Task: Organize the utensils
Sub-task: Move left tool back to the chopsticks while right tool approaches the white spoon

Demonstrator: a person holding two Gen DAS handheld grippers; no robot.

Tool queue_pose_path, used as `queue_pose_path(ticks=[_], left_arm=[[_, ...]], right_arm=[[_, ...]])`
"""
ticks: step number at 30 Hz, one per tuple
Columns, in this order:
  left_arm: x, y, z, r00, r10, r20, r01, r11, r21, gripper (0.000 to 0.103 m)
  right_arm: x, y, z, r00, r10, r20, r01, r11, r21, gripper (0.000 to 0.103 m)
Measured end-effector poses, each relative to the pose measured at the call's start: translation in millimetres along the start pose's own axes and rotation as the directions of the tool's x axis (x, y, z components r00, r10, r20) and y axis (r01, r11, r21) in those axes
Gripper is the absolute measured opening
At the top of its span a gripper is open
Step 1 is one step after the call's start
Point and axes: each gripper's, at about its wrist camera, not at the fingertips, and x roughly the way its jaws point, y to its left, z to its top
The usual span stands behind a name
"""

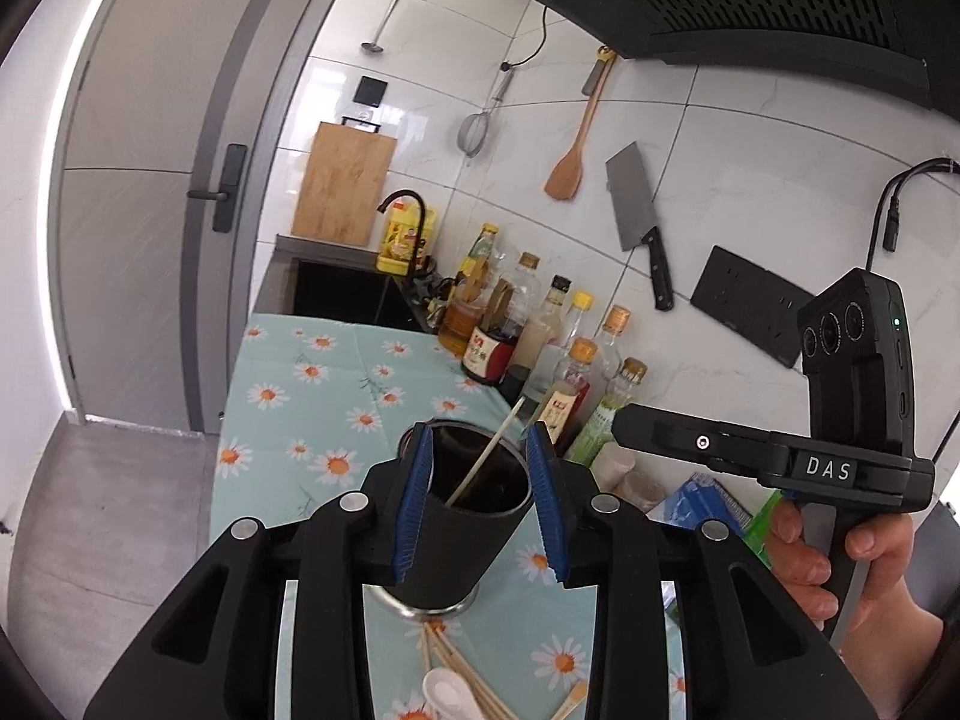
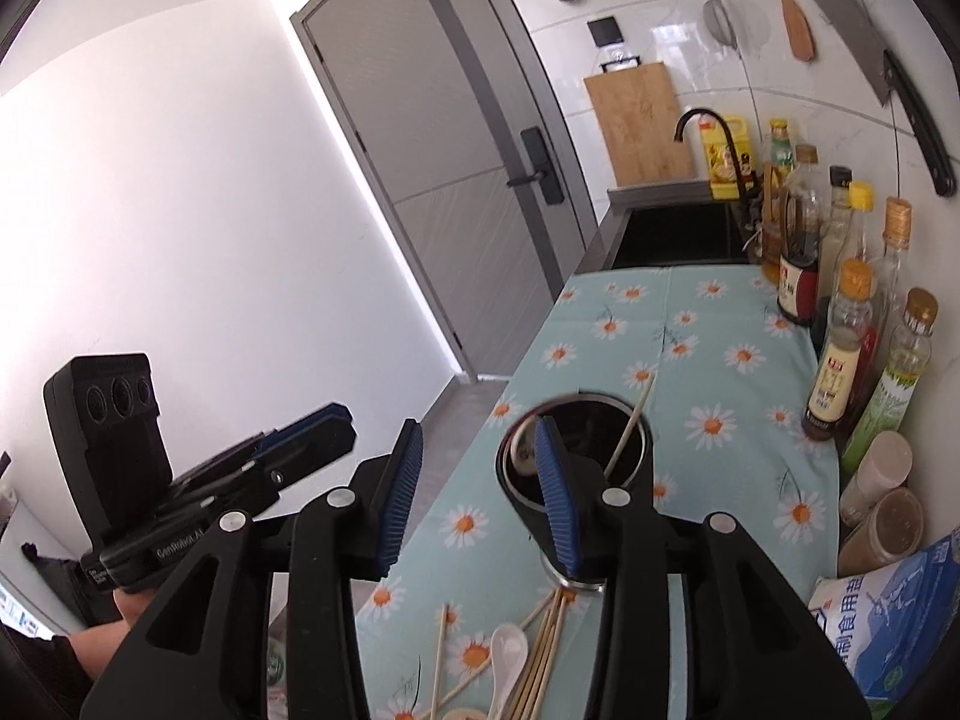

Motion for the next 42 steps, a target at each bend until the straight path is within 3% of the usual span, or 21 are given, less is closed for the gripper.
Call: queue_pose_path(ticks=[14,20,28,38,40,42], left_arm=[[-6,23,-55,0.989,0.061,-0.138,-0.075,0.993,-0.096,0.031],[-17,32,-76,0.982,0.084,-0.172,-0.108,0.984,-0.14,0.031],[-22,39,-108,0.966,0.121,-0.23,-0.173,0.96,-0.22,0.031],[-25,39,-145,0.94,0.171,-0.296,-0.262,0.916,-0.303,0.032],[-25,39,-151,0.936,0.178,-0.305,-0.276,0.908,-0.316,0.039],[-25,39,-156,0.931,0.19,-0.313,-0.292,0.901,-0.322,0.039]], right_arm=[[20,-16,-52,0.99,0.037,-0.135,-0.031,0.998,0.046,0.04],[44,-33,-74,0.973,0.051,-0.226,-0.033,0.996,0.081,0.04],[85,-51,-105,0.922,0.098,-0.376,-0.056,0.991,0.122,0.04],[134,-51,-134,0.851,0.086,-0.518,-0.071,0.996,0.048,0.04],[142,-46,-138,0.841,0.066,-0.537,-0.075,0.997,0.004,0.04],[149,-45,-140,0.831,0.067,-0.552,-0.085,0.996,-0.006,0.04]])
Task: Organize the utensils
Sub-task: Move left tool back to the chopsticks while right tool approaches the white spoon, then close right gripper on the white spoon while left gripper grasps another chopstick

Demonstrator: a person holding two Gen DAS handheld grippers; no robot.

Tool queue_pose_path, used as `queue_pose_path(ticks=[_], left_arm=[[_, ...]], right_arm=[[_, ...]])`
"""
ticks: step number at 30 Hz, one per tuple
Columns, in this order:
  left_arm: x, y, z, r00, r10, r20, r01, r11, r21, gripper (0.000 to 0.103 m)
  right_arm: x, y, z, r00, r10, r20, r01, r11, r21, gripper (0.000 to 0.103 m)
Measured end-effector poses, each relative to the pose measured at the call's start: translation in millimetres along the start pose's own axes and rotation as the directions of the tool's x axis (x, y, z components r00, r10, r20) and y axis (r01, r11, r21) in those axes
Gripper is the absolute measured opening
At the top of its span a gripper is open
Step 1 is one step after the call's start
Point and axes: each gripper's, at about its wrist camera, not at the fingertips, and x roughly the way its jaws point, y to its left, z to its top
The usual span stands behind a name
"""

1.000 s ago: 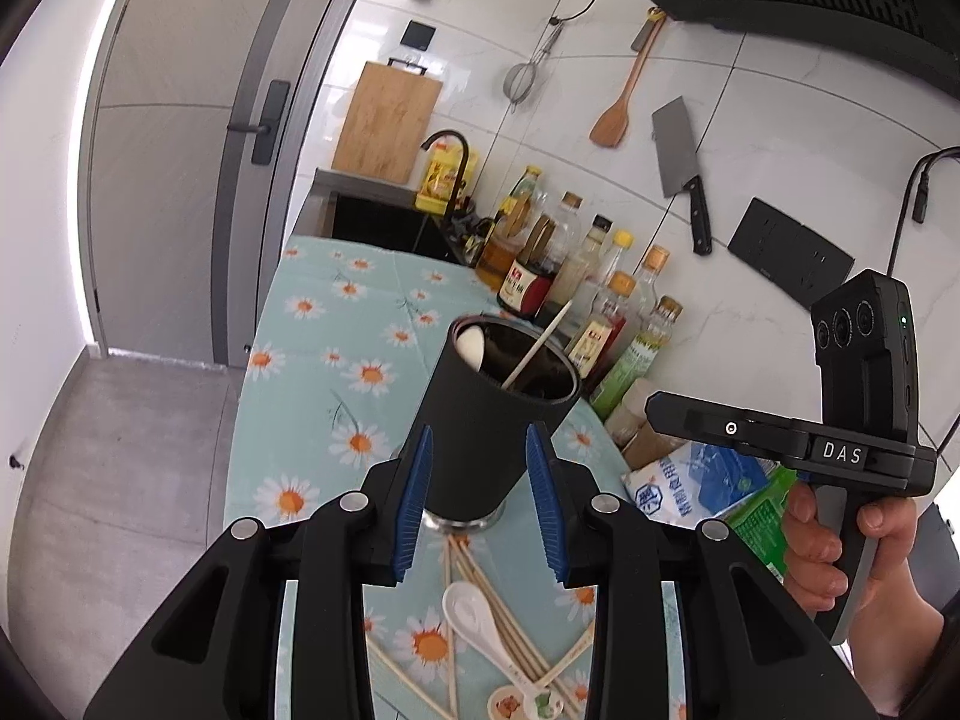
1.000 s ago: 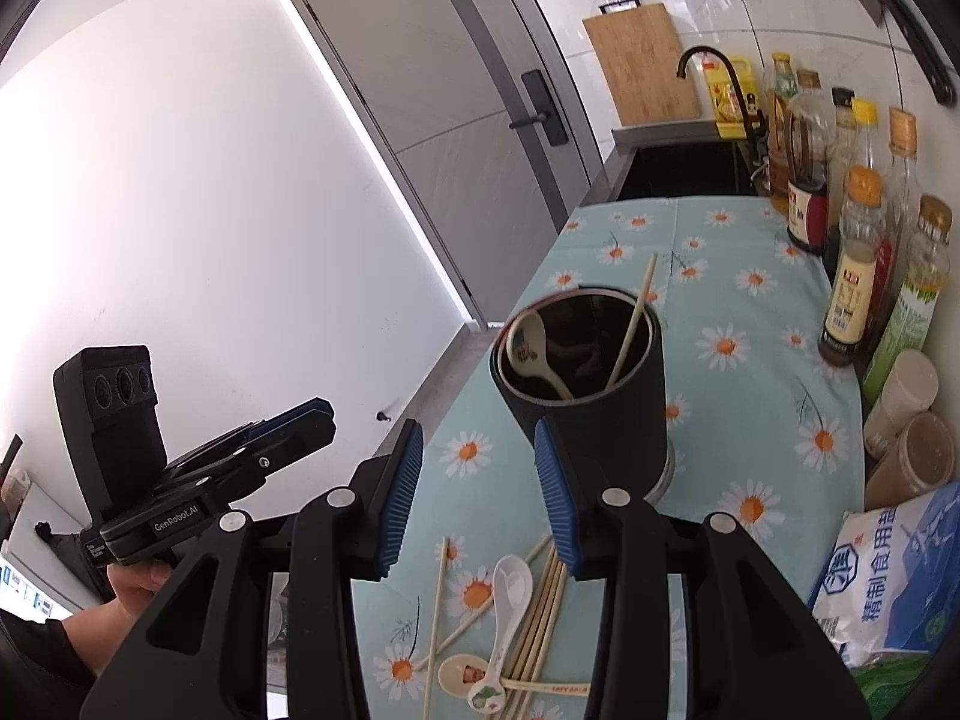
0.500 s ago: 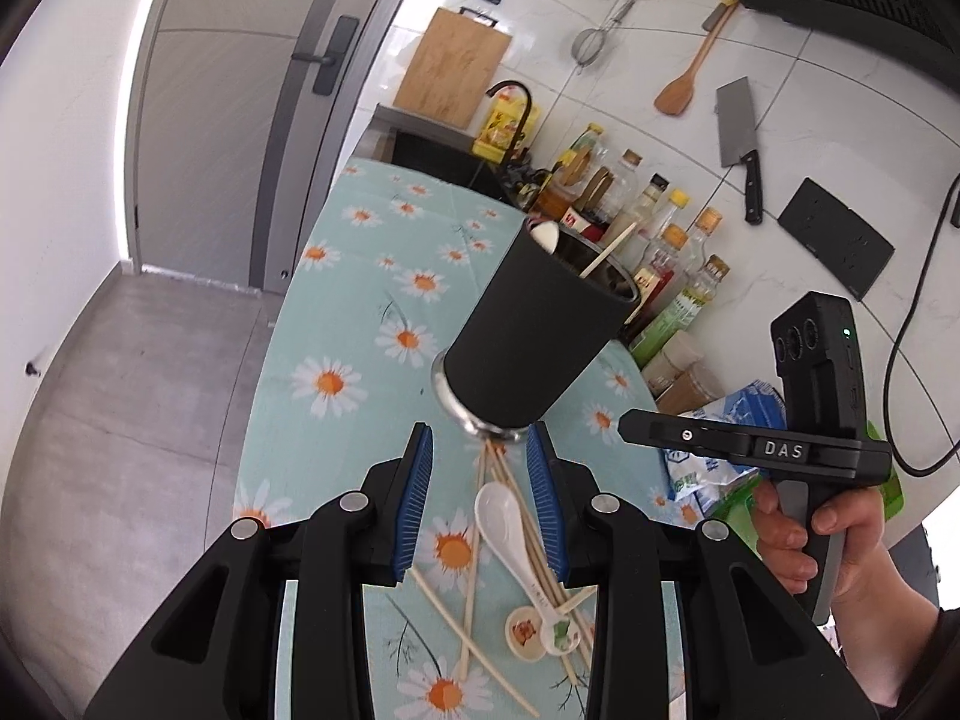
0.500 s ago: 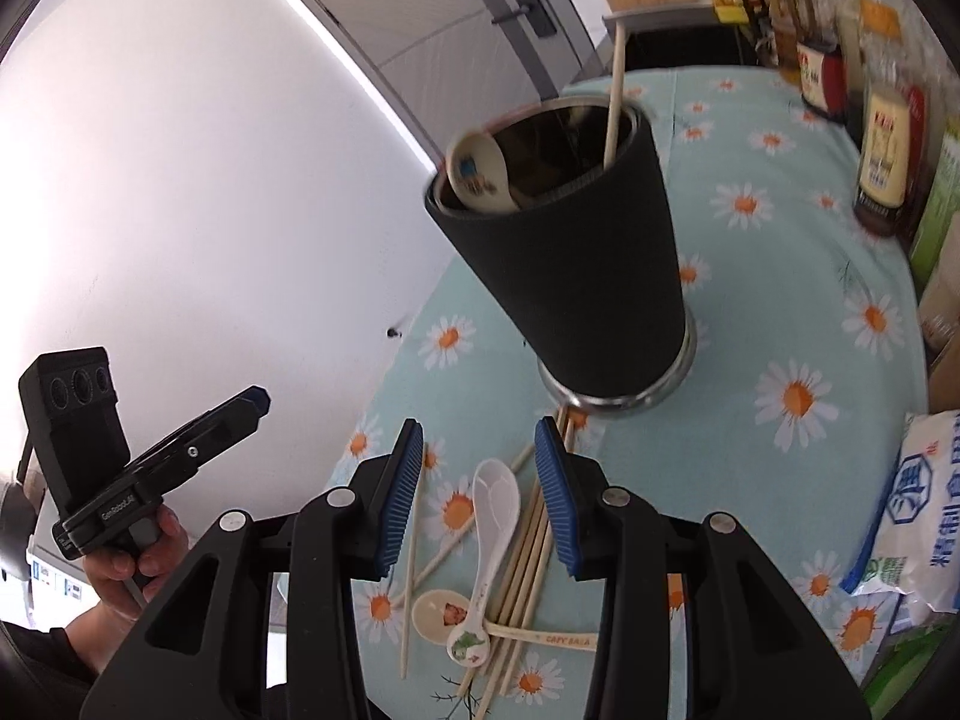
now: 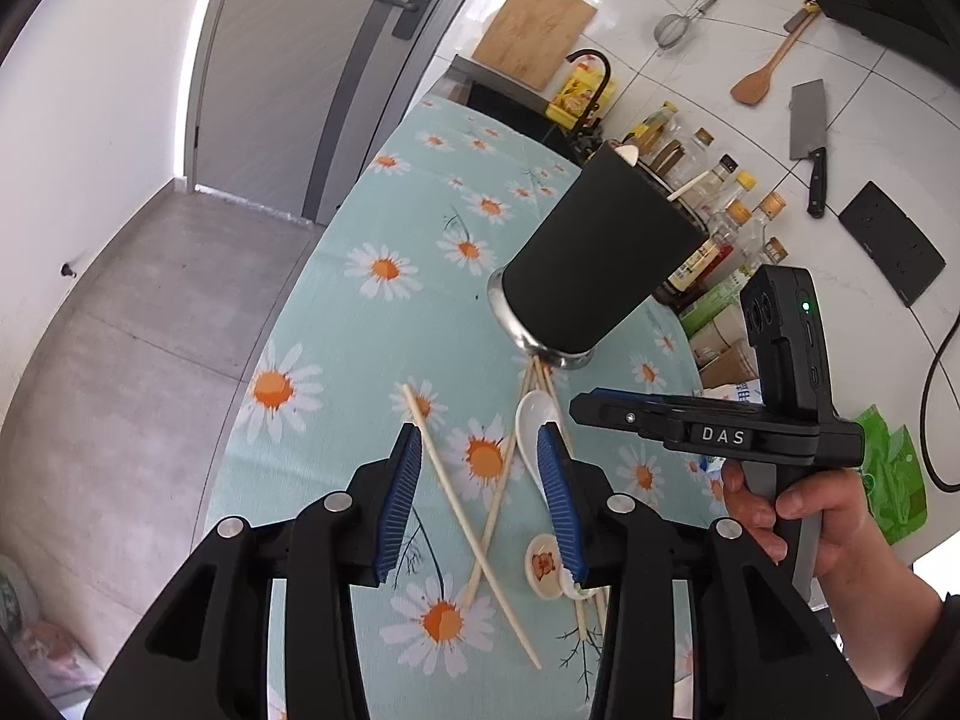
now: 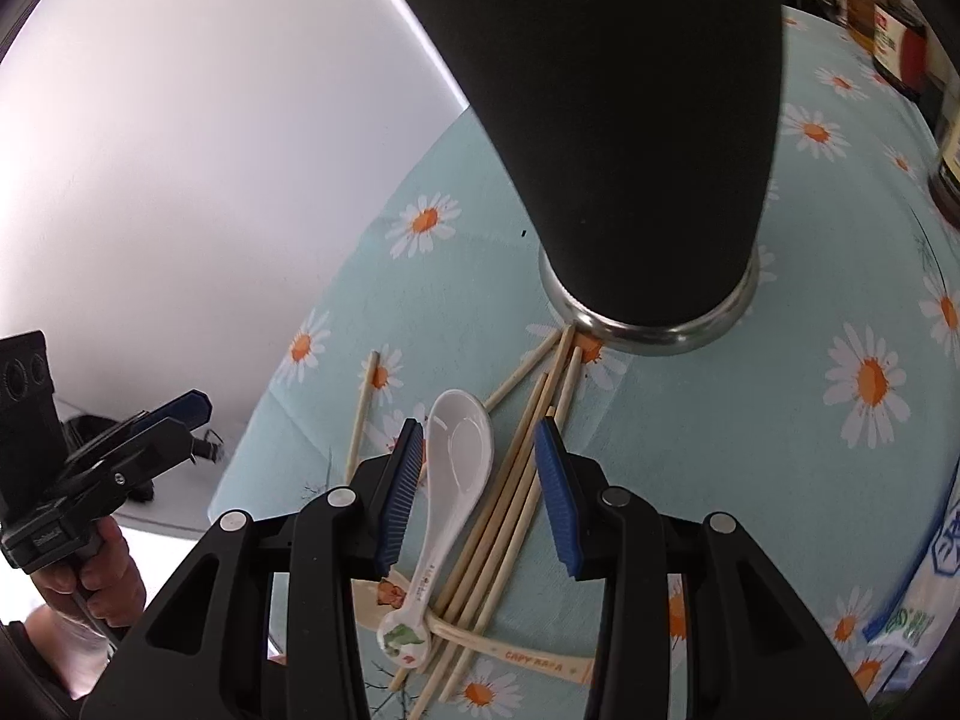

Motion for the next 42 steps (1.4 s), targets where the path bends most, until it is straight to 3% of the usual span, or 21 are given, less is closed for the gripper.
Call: queue_pose_path(ticks=[6,14,23,34,42], left_arm=[[6,4,-11,0.999,0.02,-0.027,-0.021,0.999,-0.027,0.039],[16,9,-23,0.997,0.037,-0.065,-0.04,0.998,-0.044,0.039],[30,13,-24,0.994,0.05,-0.102,-0.056,0.997,-0.06,0.039],[54,11,-15,0.98,0.07,-0.187,-0.085,0.994,-0.073,0.039],[71,5,-10,0.953,0.086,-0.291,-0.115,0.99,-0.085,0.039]], right_arm=[[15,-2,9,1.0,0.008,-0.026,-0.009,1.0,-0.019,0.029],[24,3,8,0.999,0.01,-0.054,-0.012,0.999,-0.048,0.026],[33,3,4,0.997,0.005,-0.074,-0.011,0.997,-0.076,0.006],[14,4,-1,0.999,0.034,-0.021,-0.035,0.995,-0.097,0.005],[-16,3,-8,0.997,0.066,0.041,-0.062,0.994,-0.094,0.005]])
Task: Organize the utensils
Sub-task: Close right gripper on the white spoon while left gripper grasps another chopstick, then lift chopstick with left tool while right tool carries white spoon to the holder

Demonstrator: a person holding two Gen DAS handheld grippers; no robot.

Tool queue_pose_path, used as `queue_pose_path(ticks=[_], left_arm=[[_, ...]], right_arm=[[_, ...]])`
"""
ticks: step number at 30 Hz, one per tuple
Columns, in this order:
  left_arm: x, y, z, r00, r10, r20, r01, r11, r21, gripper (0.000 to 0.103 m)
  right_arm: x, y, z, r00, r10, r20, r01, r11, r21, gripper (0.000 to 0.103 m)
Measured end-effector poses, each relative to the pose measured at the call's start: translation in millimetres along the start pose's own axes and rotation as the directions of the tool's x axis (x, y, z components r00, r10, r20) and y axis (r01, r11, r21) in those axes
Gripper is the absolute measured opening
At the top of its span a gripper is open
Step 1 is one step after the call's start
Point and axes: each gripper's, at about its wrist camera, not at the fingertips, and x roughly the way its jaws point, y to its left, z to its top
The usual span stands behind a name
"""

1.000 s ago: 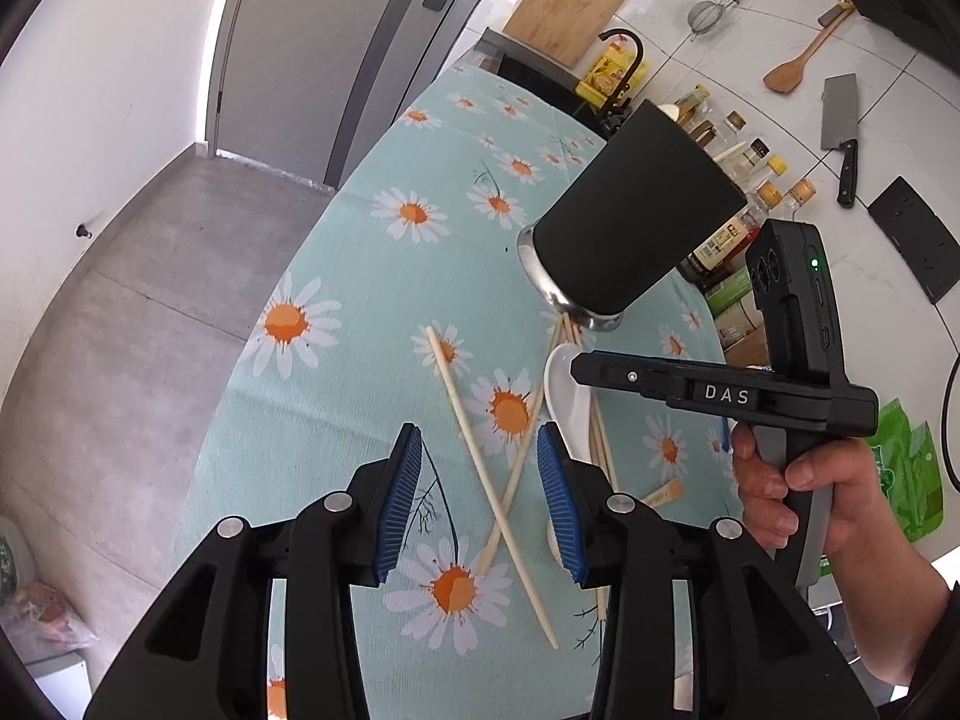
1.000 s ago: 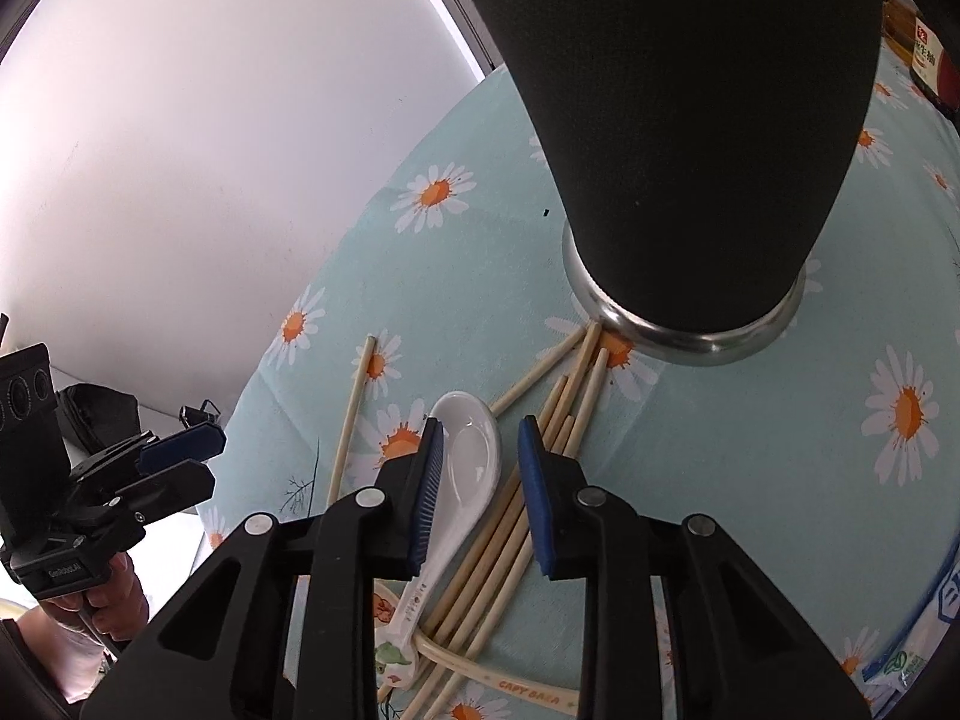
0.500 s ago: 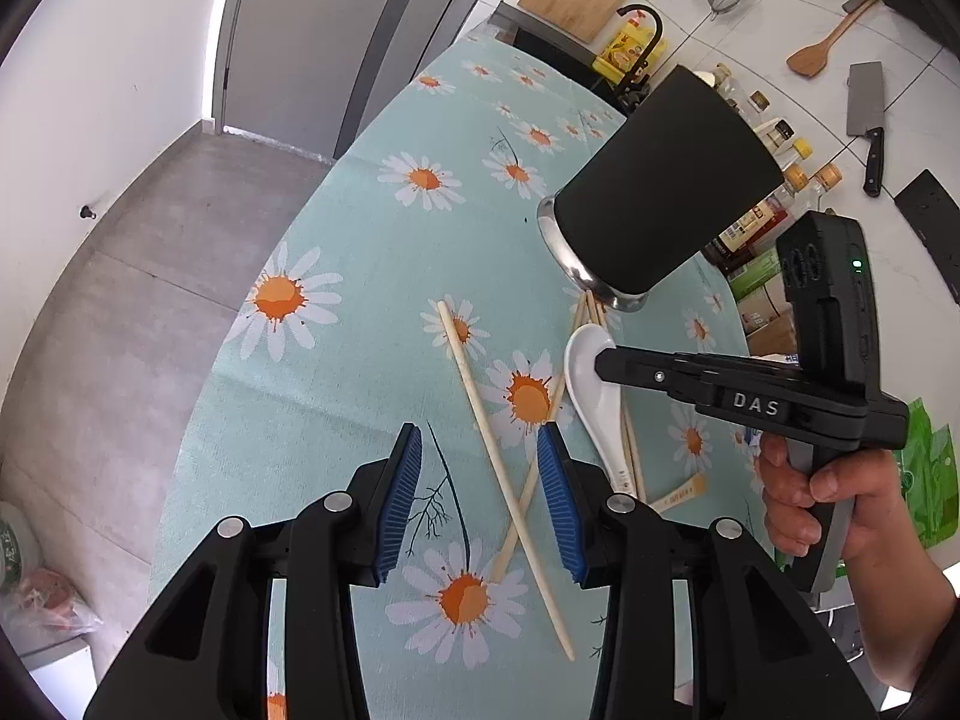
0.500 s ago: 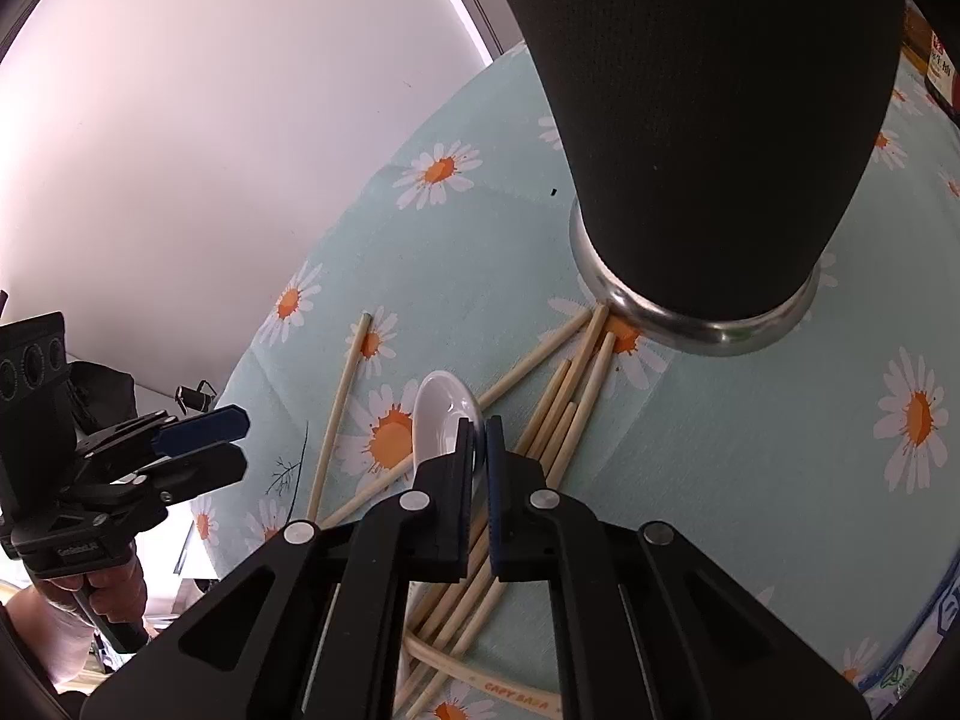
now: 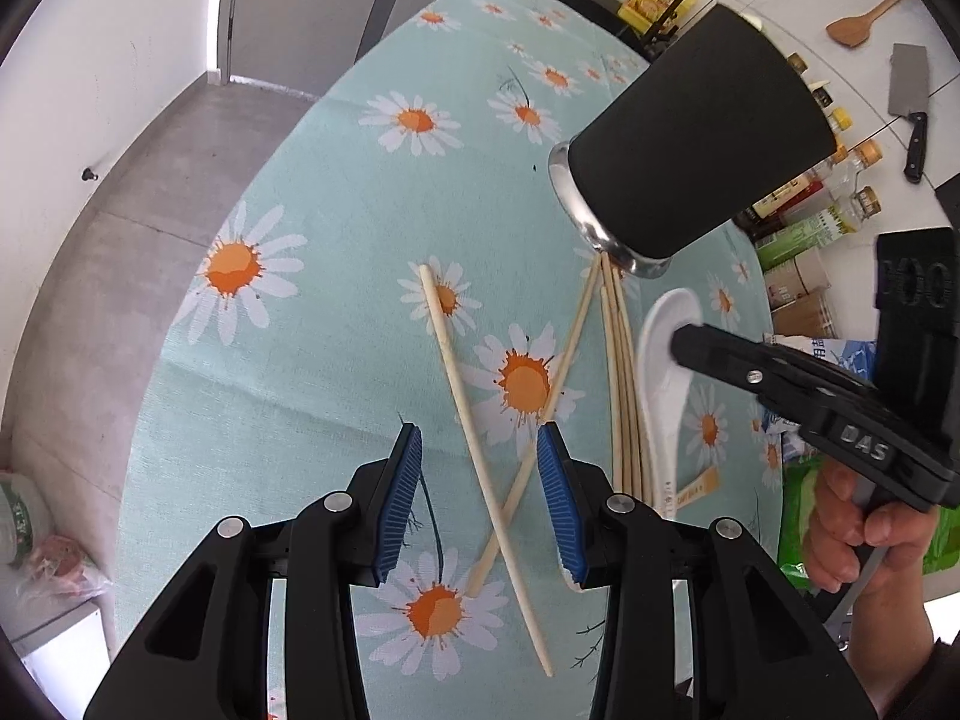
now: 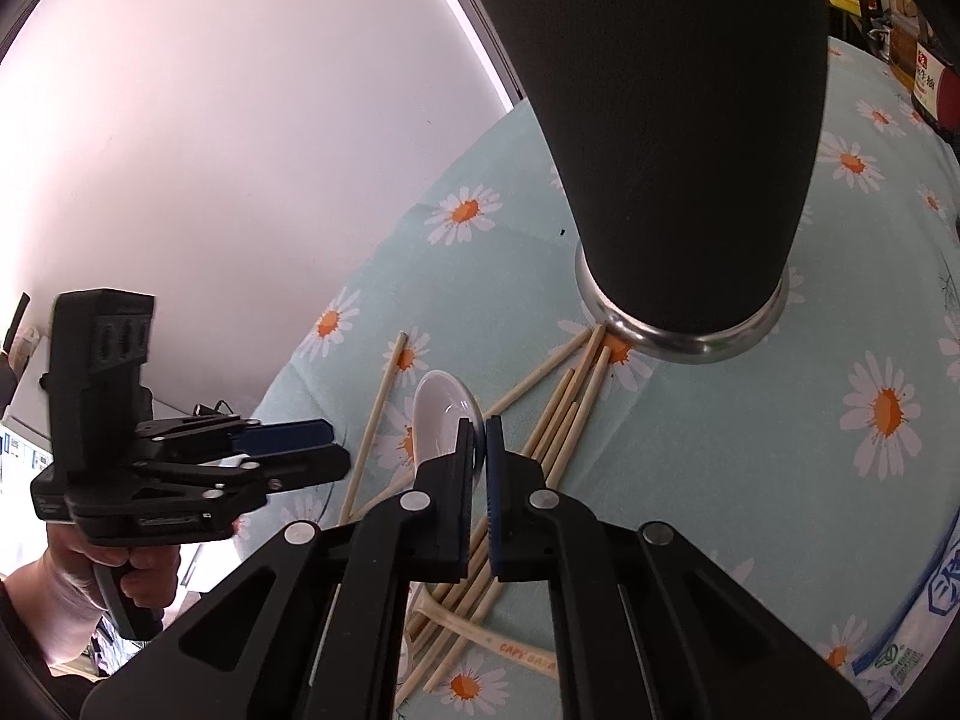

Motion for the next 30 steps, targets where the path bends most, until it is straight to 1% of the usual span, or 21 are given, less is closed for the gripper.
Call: queue_pose_path(ticks=[1,4,7,8,9,11,12,14,18,19,20,21,22,25,30], left_arm=[[3,-1,2,1.0,0.013,-0.021,-0.013,1.0,-0.007,0.036],[9,-3,5,0.998,0.018,-0.054,-0.02,1.0,-0.024,0.036],[13,-9,8,0.995,0.062,-0.074,-0.063,0.998,-0.017,0.034],[14,-10,9,0.992,0.091,-0.083,-0.093,0.996,-0.015,0.031],[15,-11,11,0.99,0.106,-0.092,-0.108,0.994,-0.018,0.025],[18,-12,15,0.987,0.104,-0.121,-0.109,0.994,-0.031,0.024],[19,-14,16,0.985,0.116,-0.129,-0.121,0.992,-0.025,0.021],[23,-18,20,0.978,0.146,-0.149,-0.149,0.989,-0.007,0.019],[27,-20,26,0.97,0.171,-0.173,-0.175,0.985,-0.005,0.011],[28,-19,27,0.969,0.172,-0.179,-0.177,0.984,-0.009,0.007],[29,-19,29,0.969,0.167,-0.183,-0.173,0.985,-0.013,0.007],[30,-17,30,0.972,0.135,-0.191,-0.142,0.99,-0.023,0.005],[31,-15,31,0.973,0.129,-0.19,-0.136,0.99,-0.028,0.004],[33,-11,33,0.975,0.1,-0.198,-0.112,0.992,-0.05,0.004],[32,-10,34,0.979,0.071,-0.189,-0.085,0.994,-0.065,0.004]], right_arm=[[-4,0,0,1.0,0.001,0.009,-0.001,1.0,0.0,0.005],[-21,-1,1,0.999,0.006,0.047,-0.006,1.0,0.009,0.005],[-36,-3,2,0.997,0.009,0.078,-0.01,1.0,0.012,0.005],[-40,-2,2,0.996,0.009,0.085,-0.01,1.0,0.013,0.005],[-44,-3,3,0.996,0.008,0.094,-0.01,1.0,0.014,0.005],[-50,-3,4,0.994,0.004,0.106,-0.006,1.0,0.017,0.005],[-53,-3,4,0.993,0.007,0.114,-0.009,1.0,0.019,0.005],[-58,-4,4,0.992,0.004,0.123,-0.006,1.0,0.021,0.005],[-69,-4,2,0.99,0.001,0.144,-0.005,1.0,0.029,0.005],[-69,-5,1,0.989,0.0,0.149,-0.005,0.999,0.033,0.005],[-72,-5,1,0.988,0.0,0.157,-0.006,0.999,0.037,0.005],[-70,-5,1,0.987,-0.001,0.16,-0.006,0.999,0.04,0.005],[-72,-5,0,0.986,-0.002,0.164,-0.006,0.999,0.043,0.005],[-75,-7,0,0.985,-0.01,0.173,0.001,0.999,0.051,0.005],[-81,-5,-1,0.982,-0.027,0.188,0.016,0.998,0.06,0.005]])
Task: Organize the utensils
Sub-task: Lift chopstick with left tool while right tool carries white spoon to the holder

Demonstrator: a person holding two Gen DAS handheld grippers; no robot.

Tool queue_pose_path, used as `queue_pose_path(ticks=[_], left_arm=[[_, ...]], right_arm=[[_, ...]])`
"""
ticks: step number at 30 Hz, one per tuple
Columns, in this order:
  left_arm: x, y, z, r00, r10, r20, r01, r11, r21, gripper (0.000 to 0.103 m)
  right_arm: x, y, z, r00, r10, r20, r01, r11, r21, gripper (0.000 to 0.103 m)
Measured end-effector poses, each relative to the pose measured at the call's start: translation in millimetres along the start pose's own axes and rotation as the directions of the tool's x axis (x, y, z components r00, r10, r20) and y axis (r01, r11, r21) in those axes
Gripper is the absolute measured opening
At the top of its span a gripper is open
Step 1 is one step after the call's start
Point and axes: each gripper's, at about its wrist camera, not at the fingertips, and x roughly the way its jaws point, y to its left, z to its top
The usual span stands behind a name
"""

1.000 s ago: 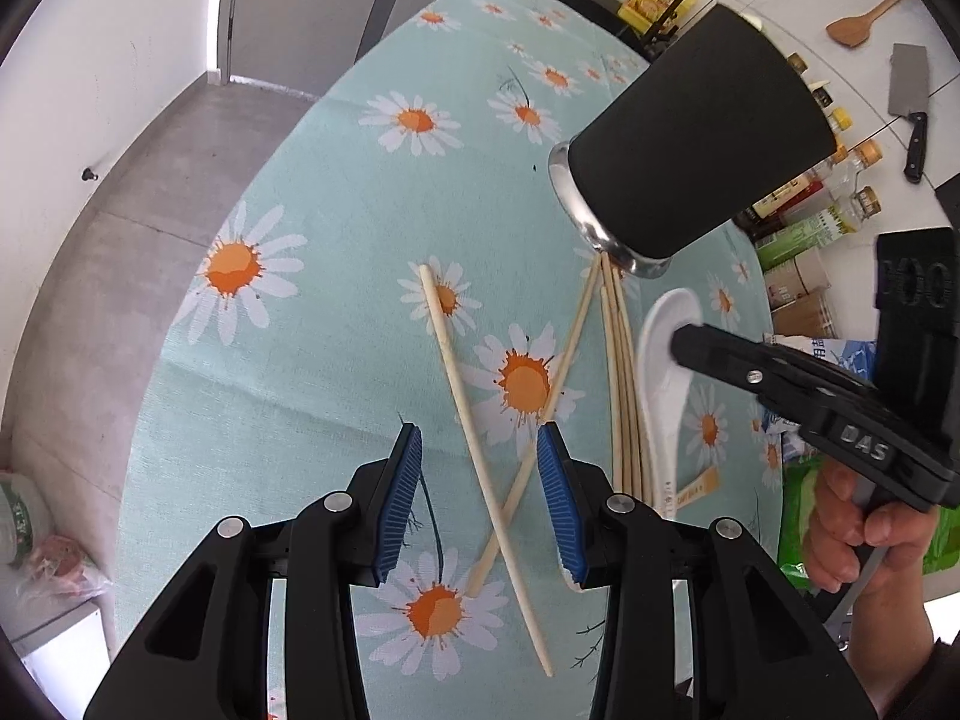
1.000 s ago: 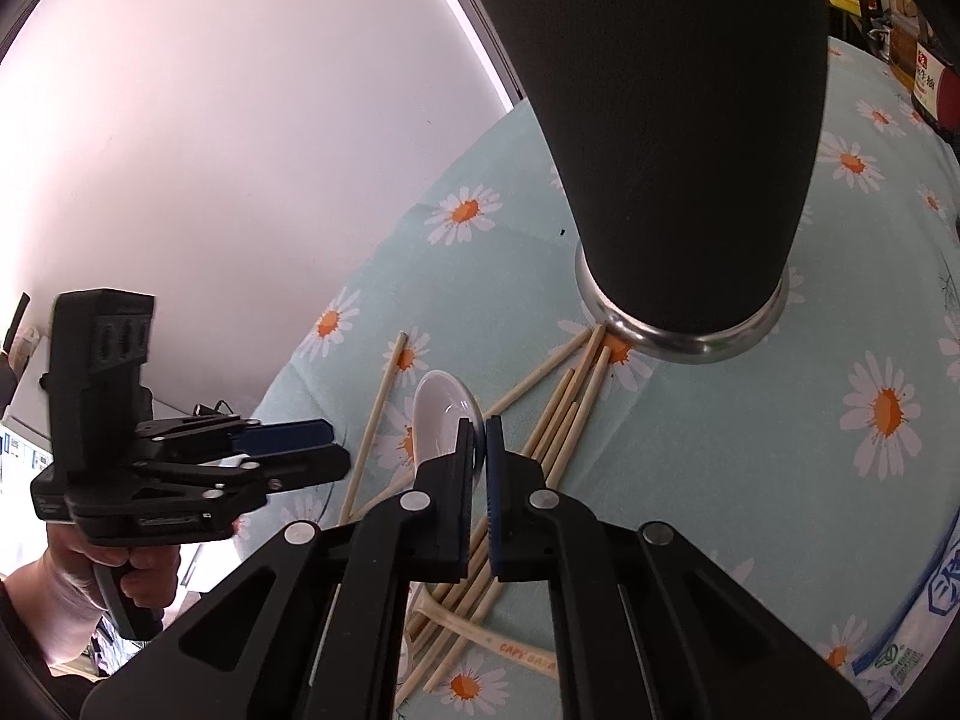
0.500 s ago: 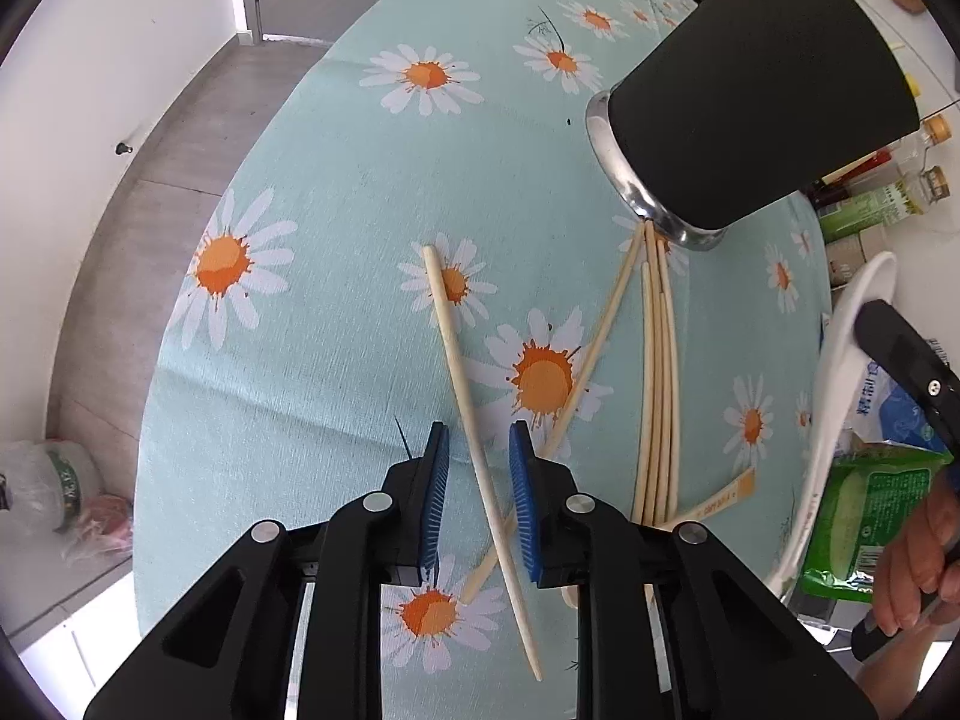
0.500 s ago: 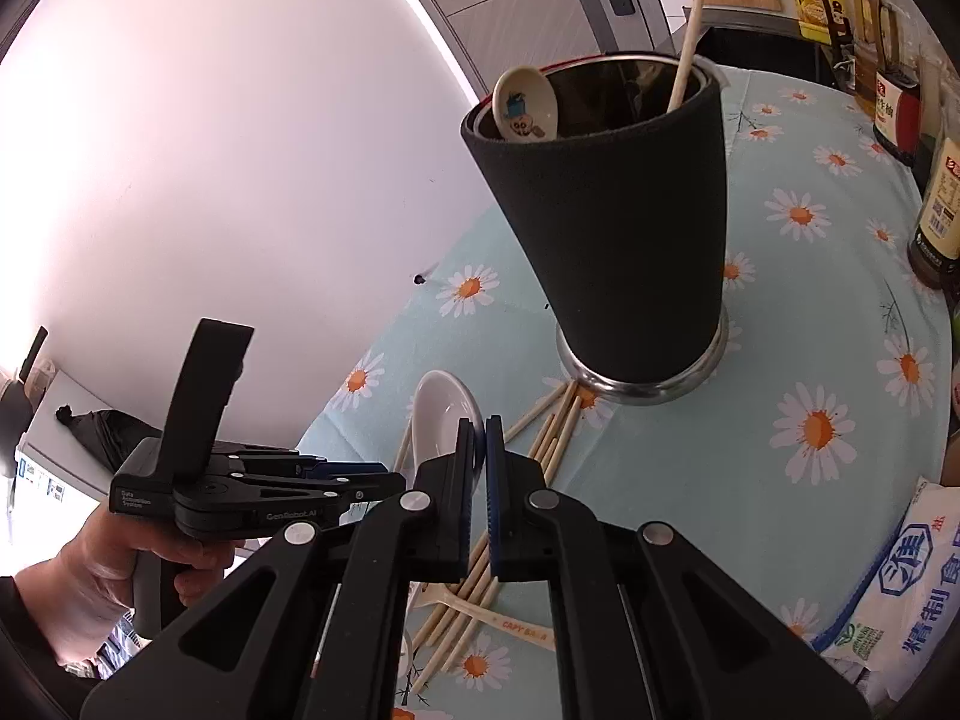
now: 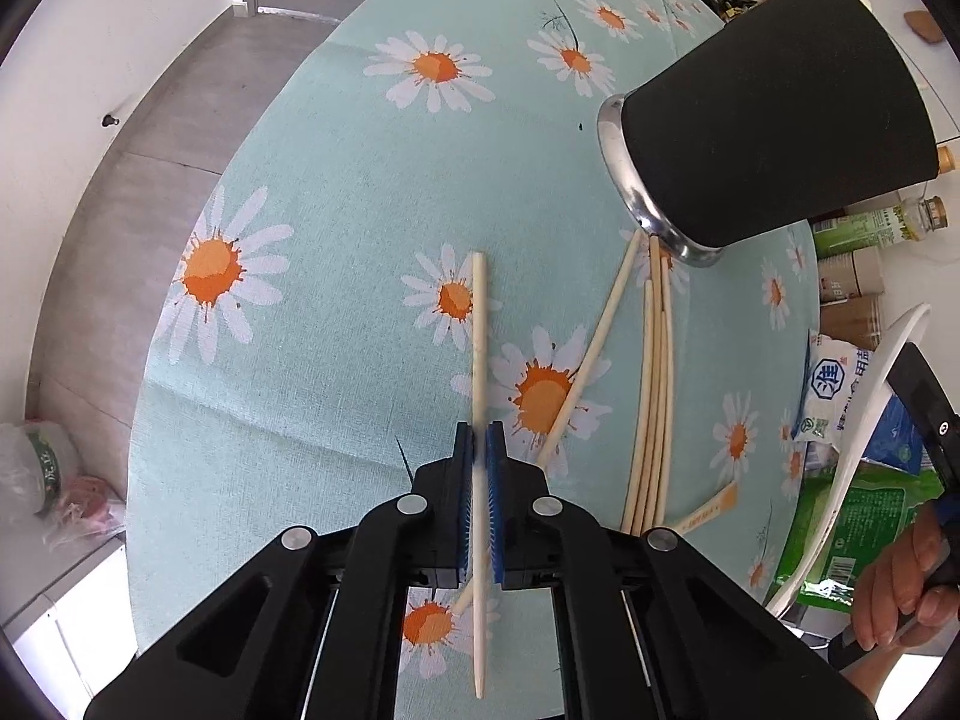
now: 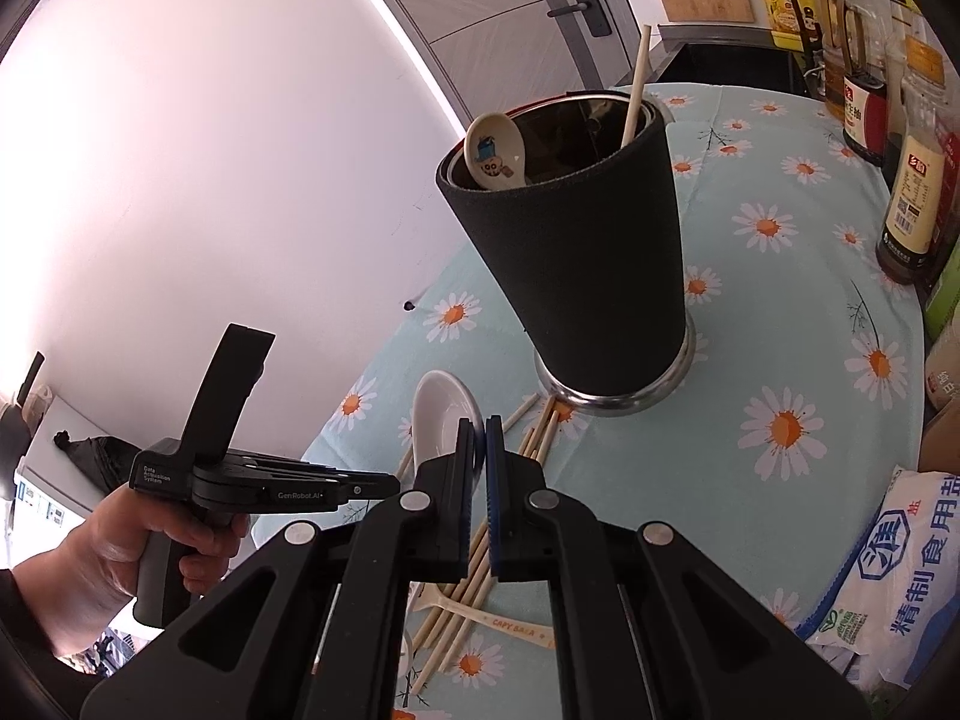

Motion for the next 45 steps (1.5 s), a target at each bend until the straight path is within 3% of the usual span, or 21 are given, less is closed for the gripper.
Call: queue_pose_path(ticks=[7,15,23,27,32,36,41,45], left_arm=[[-25,8,5,0.998,-0.051,0.042,0.05,0.999,0.021,0.004],[-59,3,19,0.988,-0.071,0.136,0.056,0.992,0.109,0.004],[-93,-10,38,0.958,-0.171,0.229,0.132,0.975,0.179,0.004],[-108,-21,45,0.937,-0.234,0.261,0.17,0.954,0.247,0.004],[-133,-38,51,0.892,-0.336,0.304,0.227,0.912,0.342,0.004],[-155,-58,55,0.848,-0.391,0.358,0.219,0.874,0.434,0.004],[-175,-76,63,0.783,-0.466,0.412,0.226,0.83,0.509,0.004],[-191,-87,67,0.717,-0.526,0.458,0.224,0.795,0.564,0.004]], right_arm=[[-2,6,5,0.999,-0.033,0.02,0.033,0.999,-0.001,0.005],[-9,16,19,0.993,-0.089,0.073,0.088,0.996,0.005,0.005],[-28,30,33,0.975,-0.124,0.185,0.123,0.992,0.015,0.005],[-36,38,42,0.961,-0.139,0.24,0.139,0.99,0.02,0.005],[-49,46,56,0.936,-0.165,0.311,0.161,0.986,0.039,0.005],[-59,53,68,0.913,-0.19,0.361,0.186,0.982,0.046,0.005],[-63,57,83,0.893,-0.222,0.393,0.217,0.975,0.057,0.005],[-71,56,93,0.867,-0.244,0.433,0.238,0.969,0.07,0.005]])
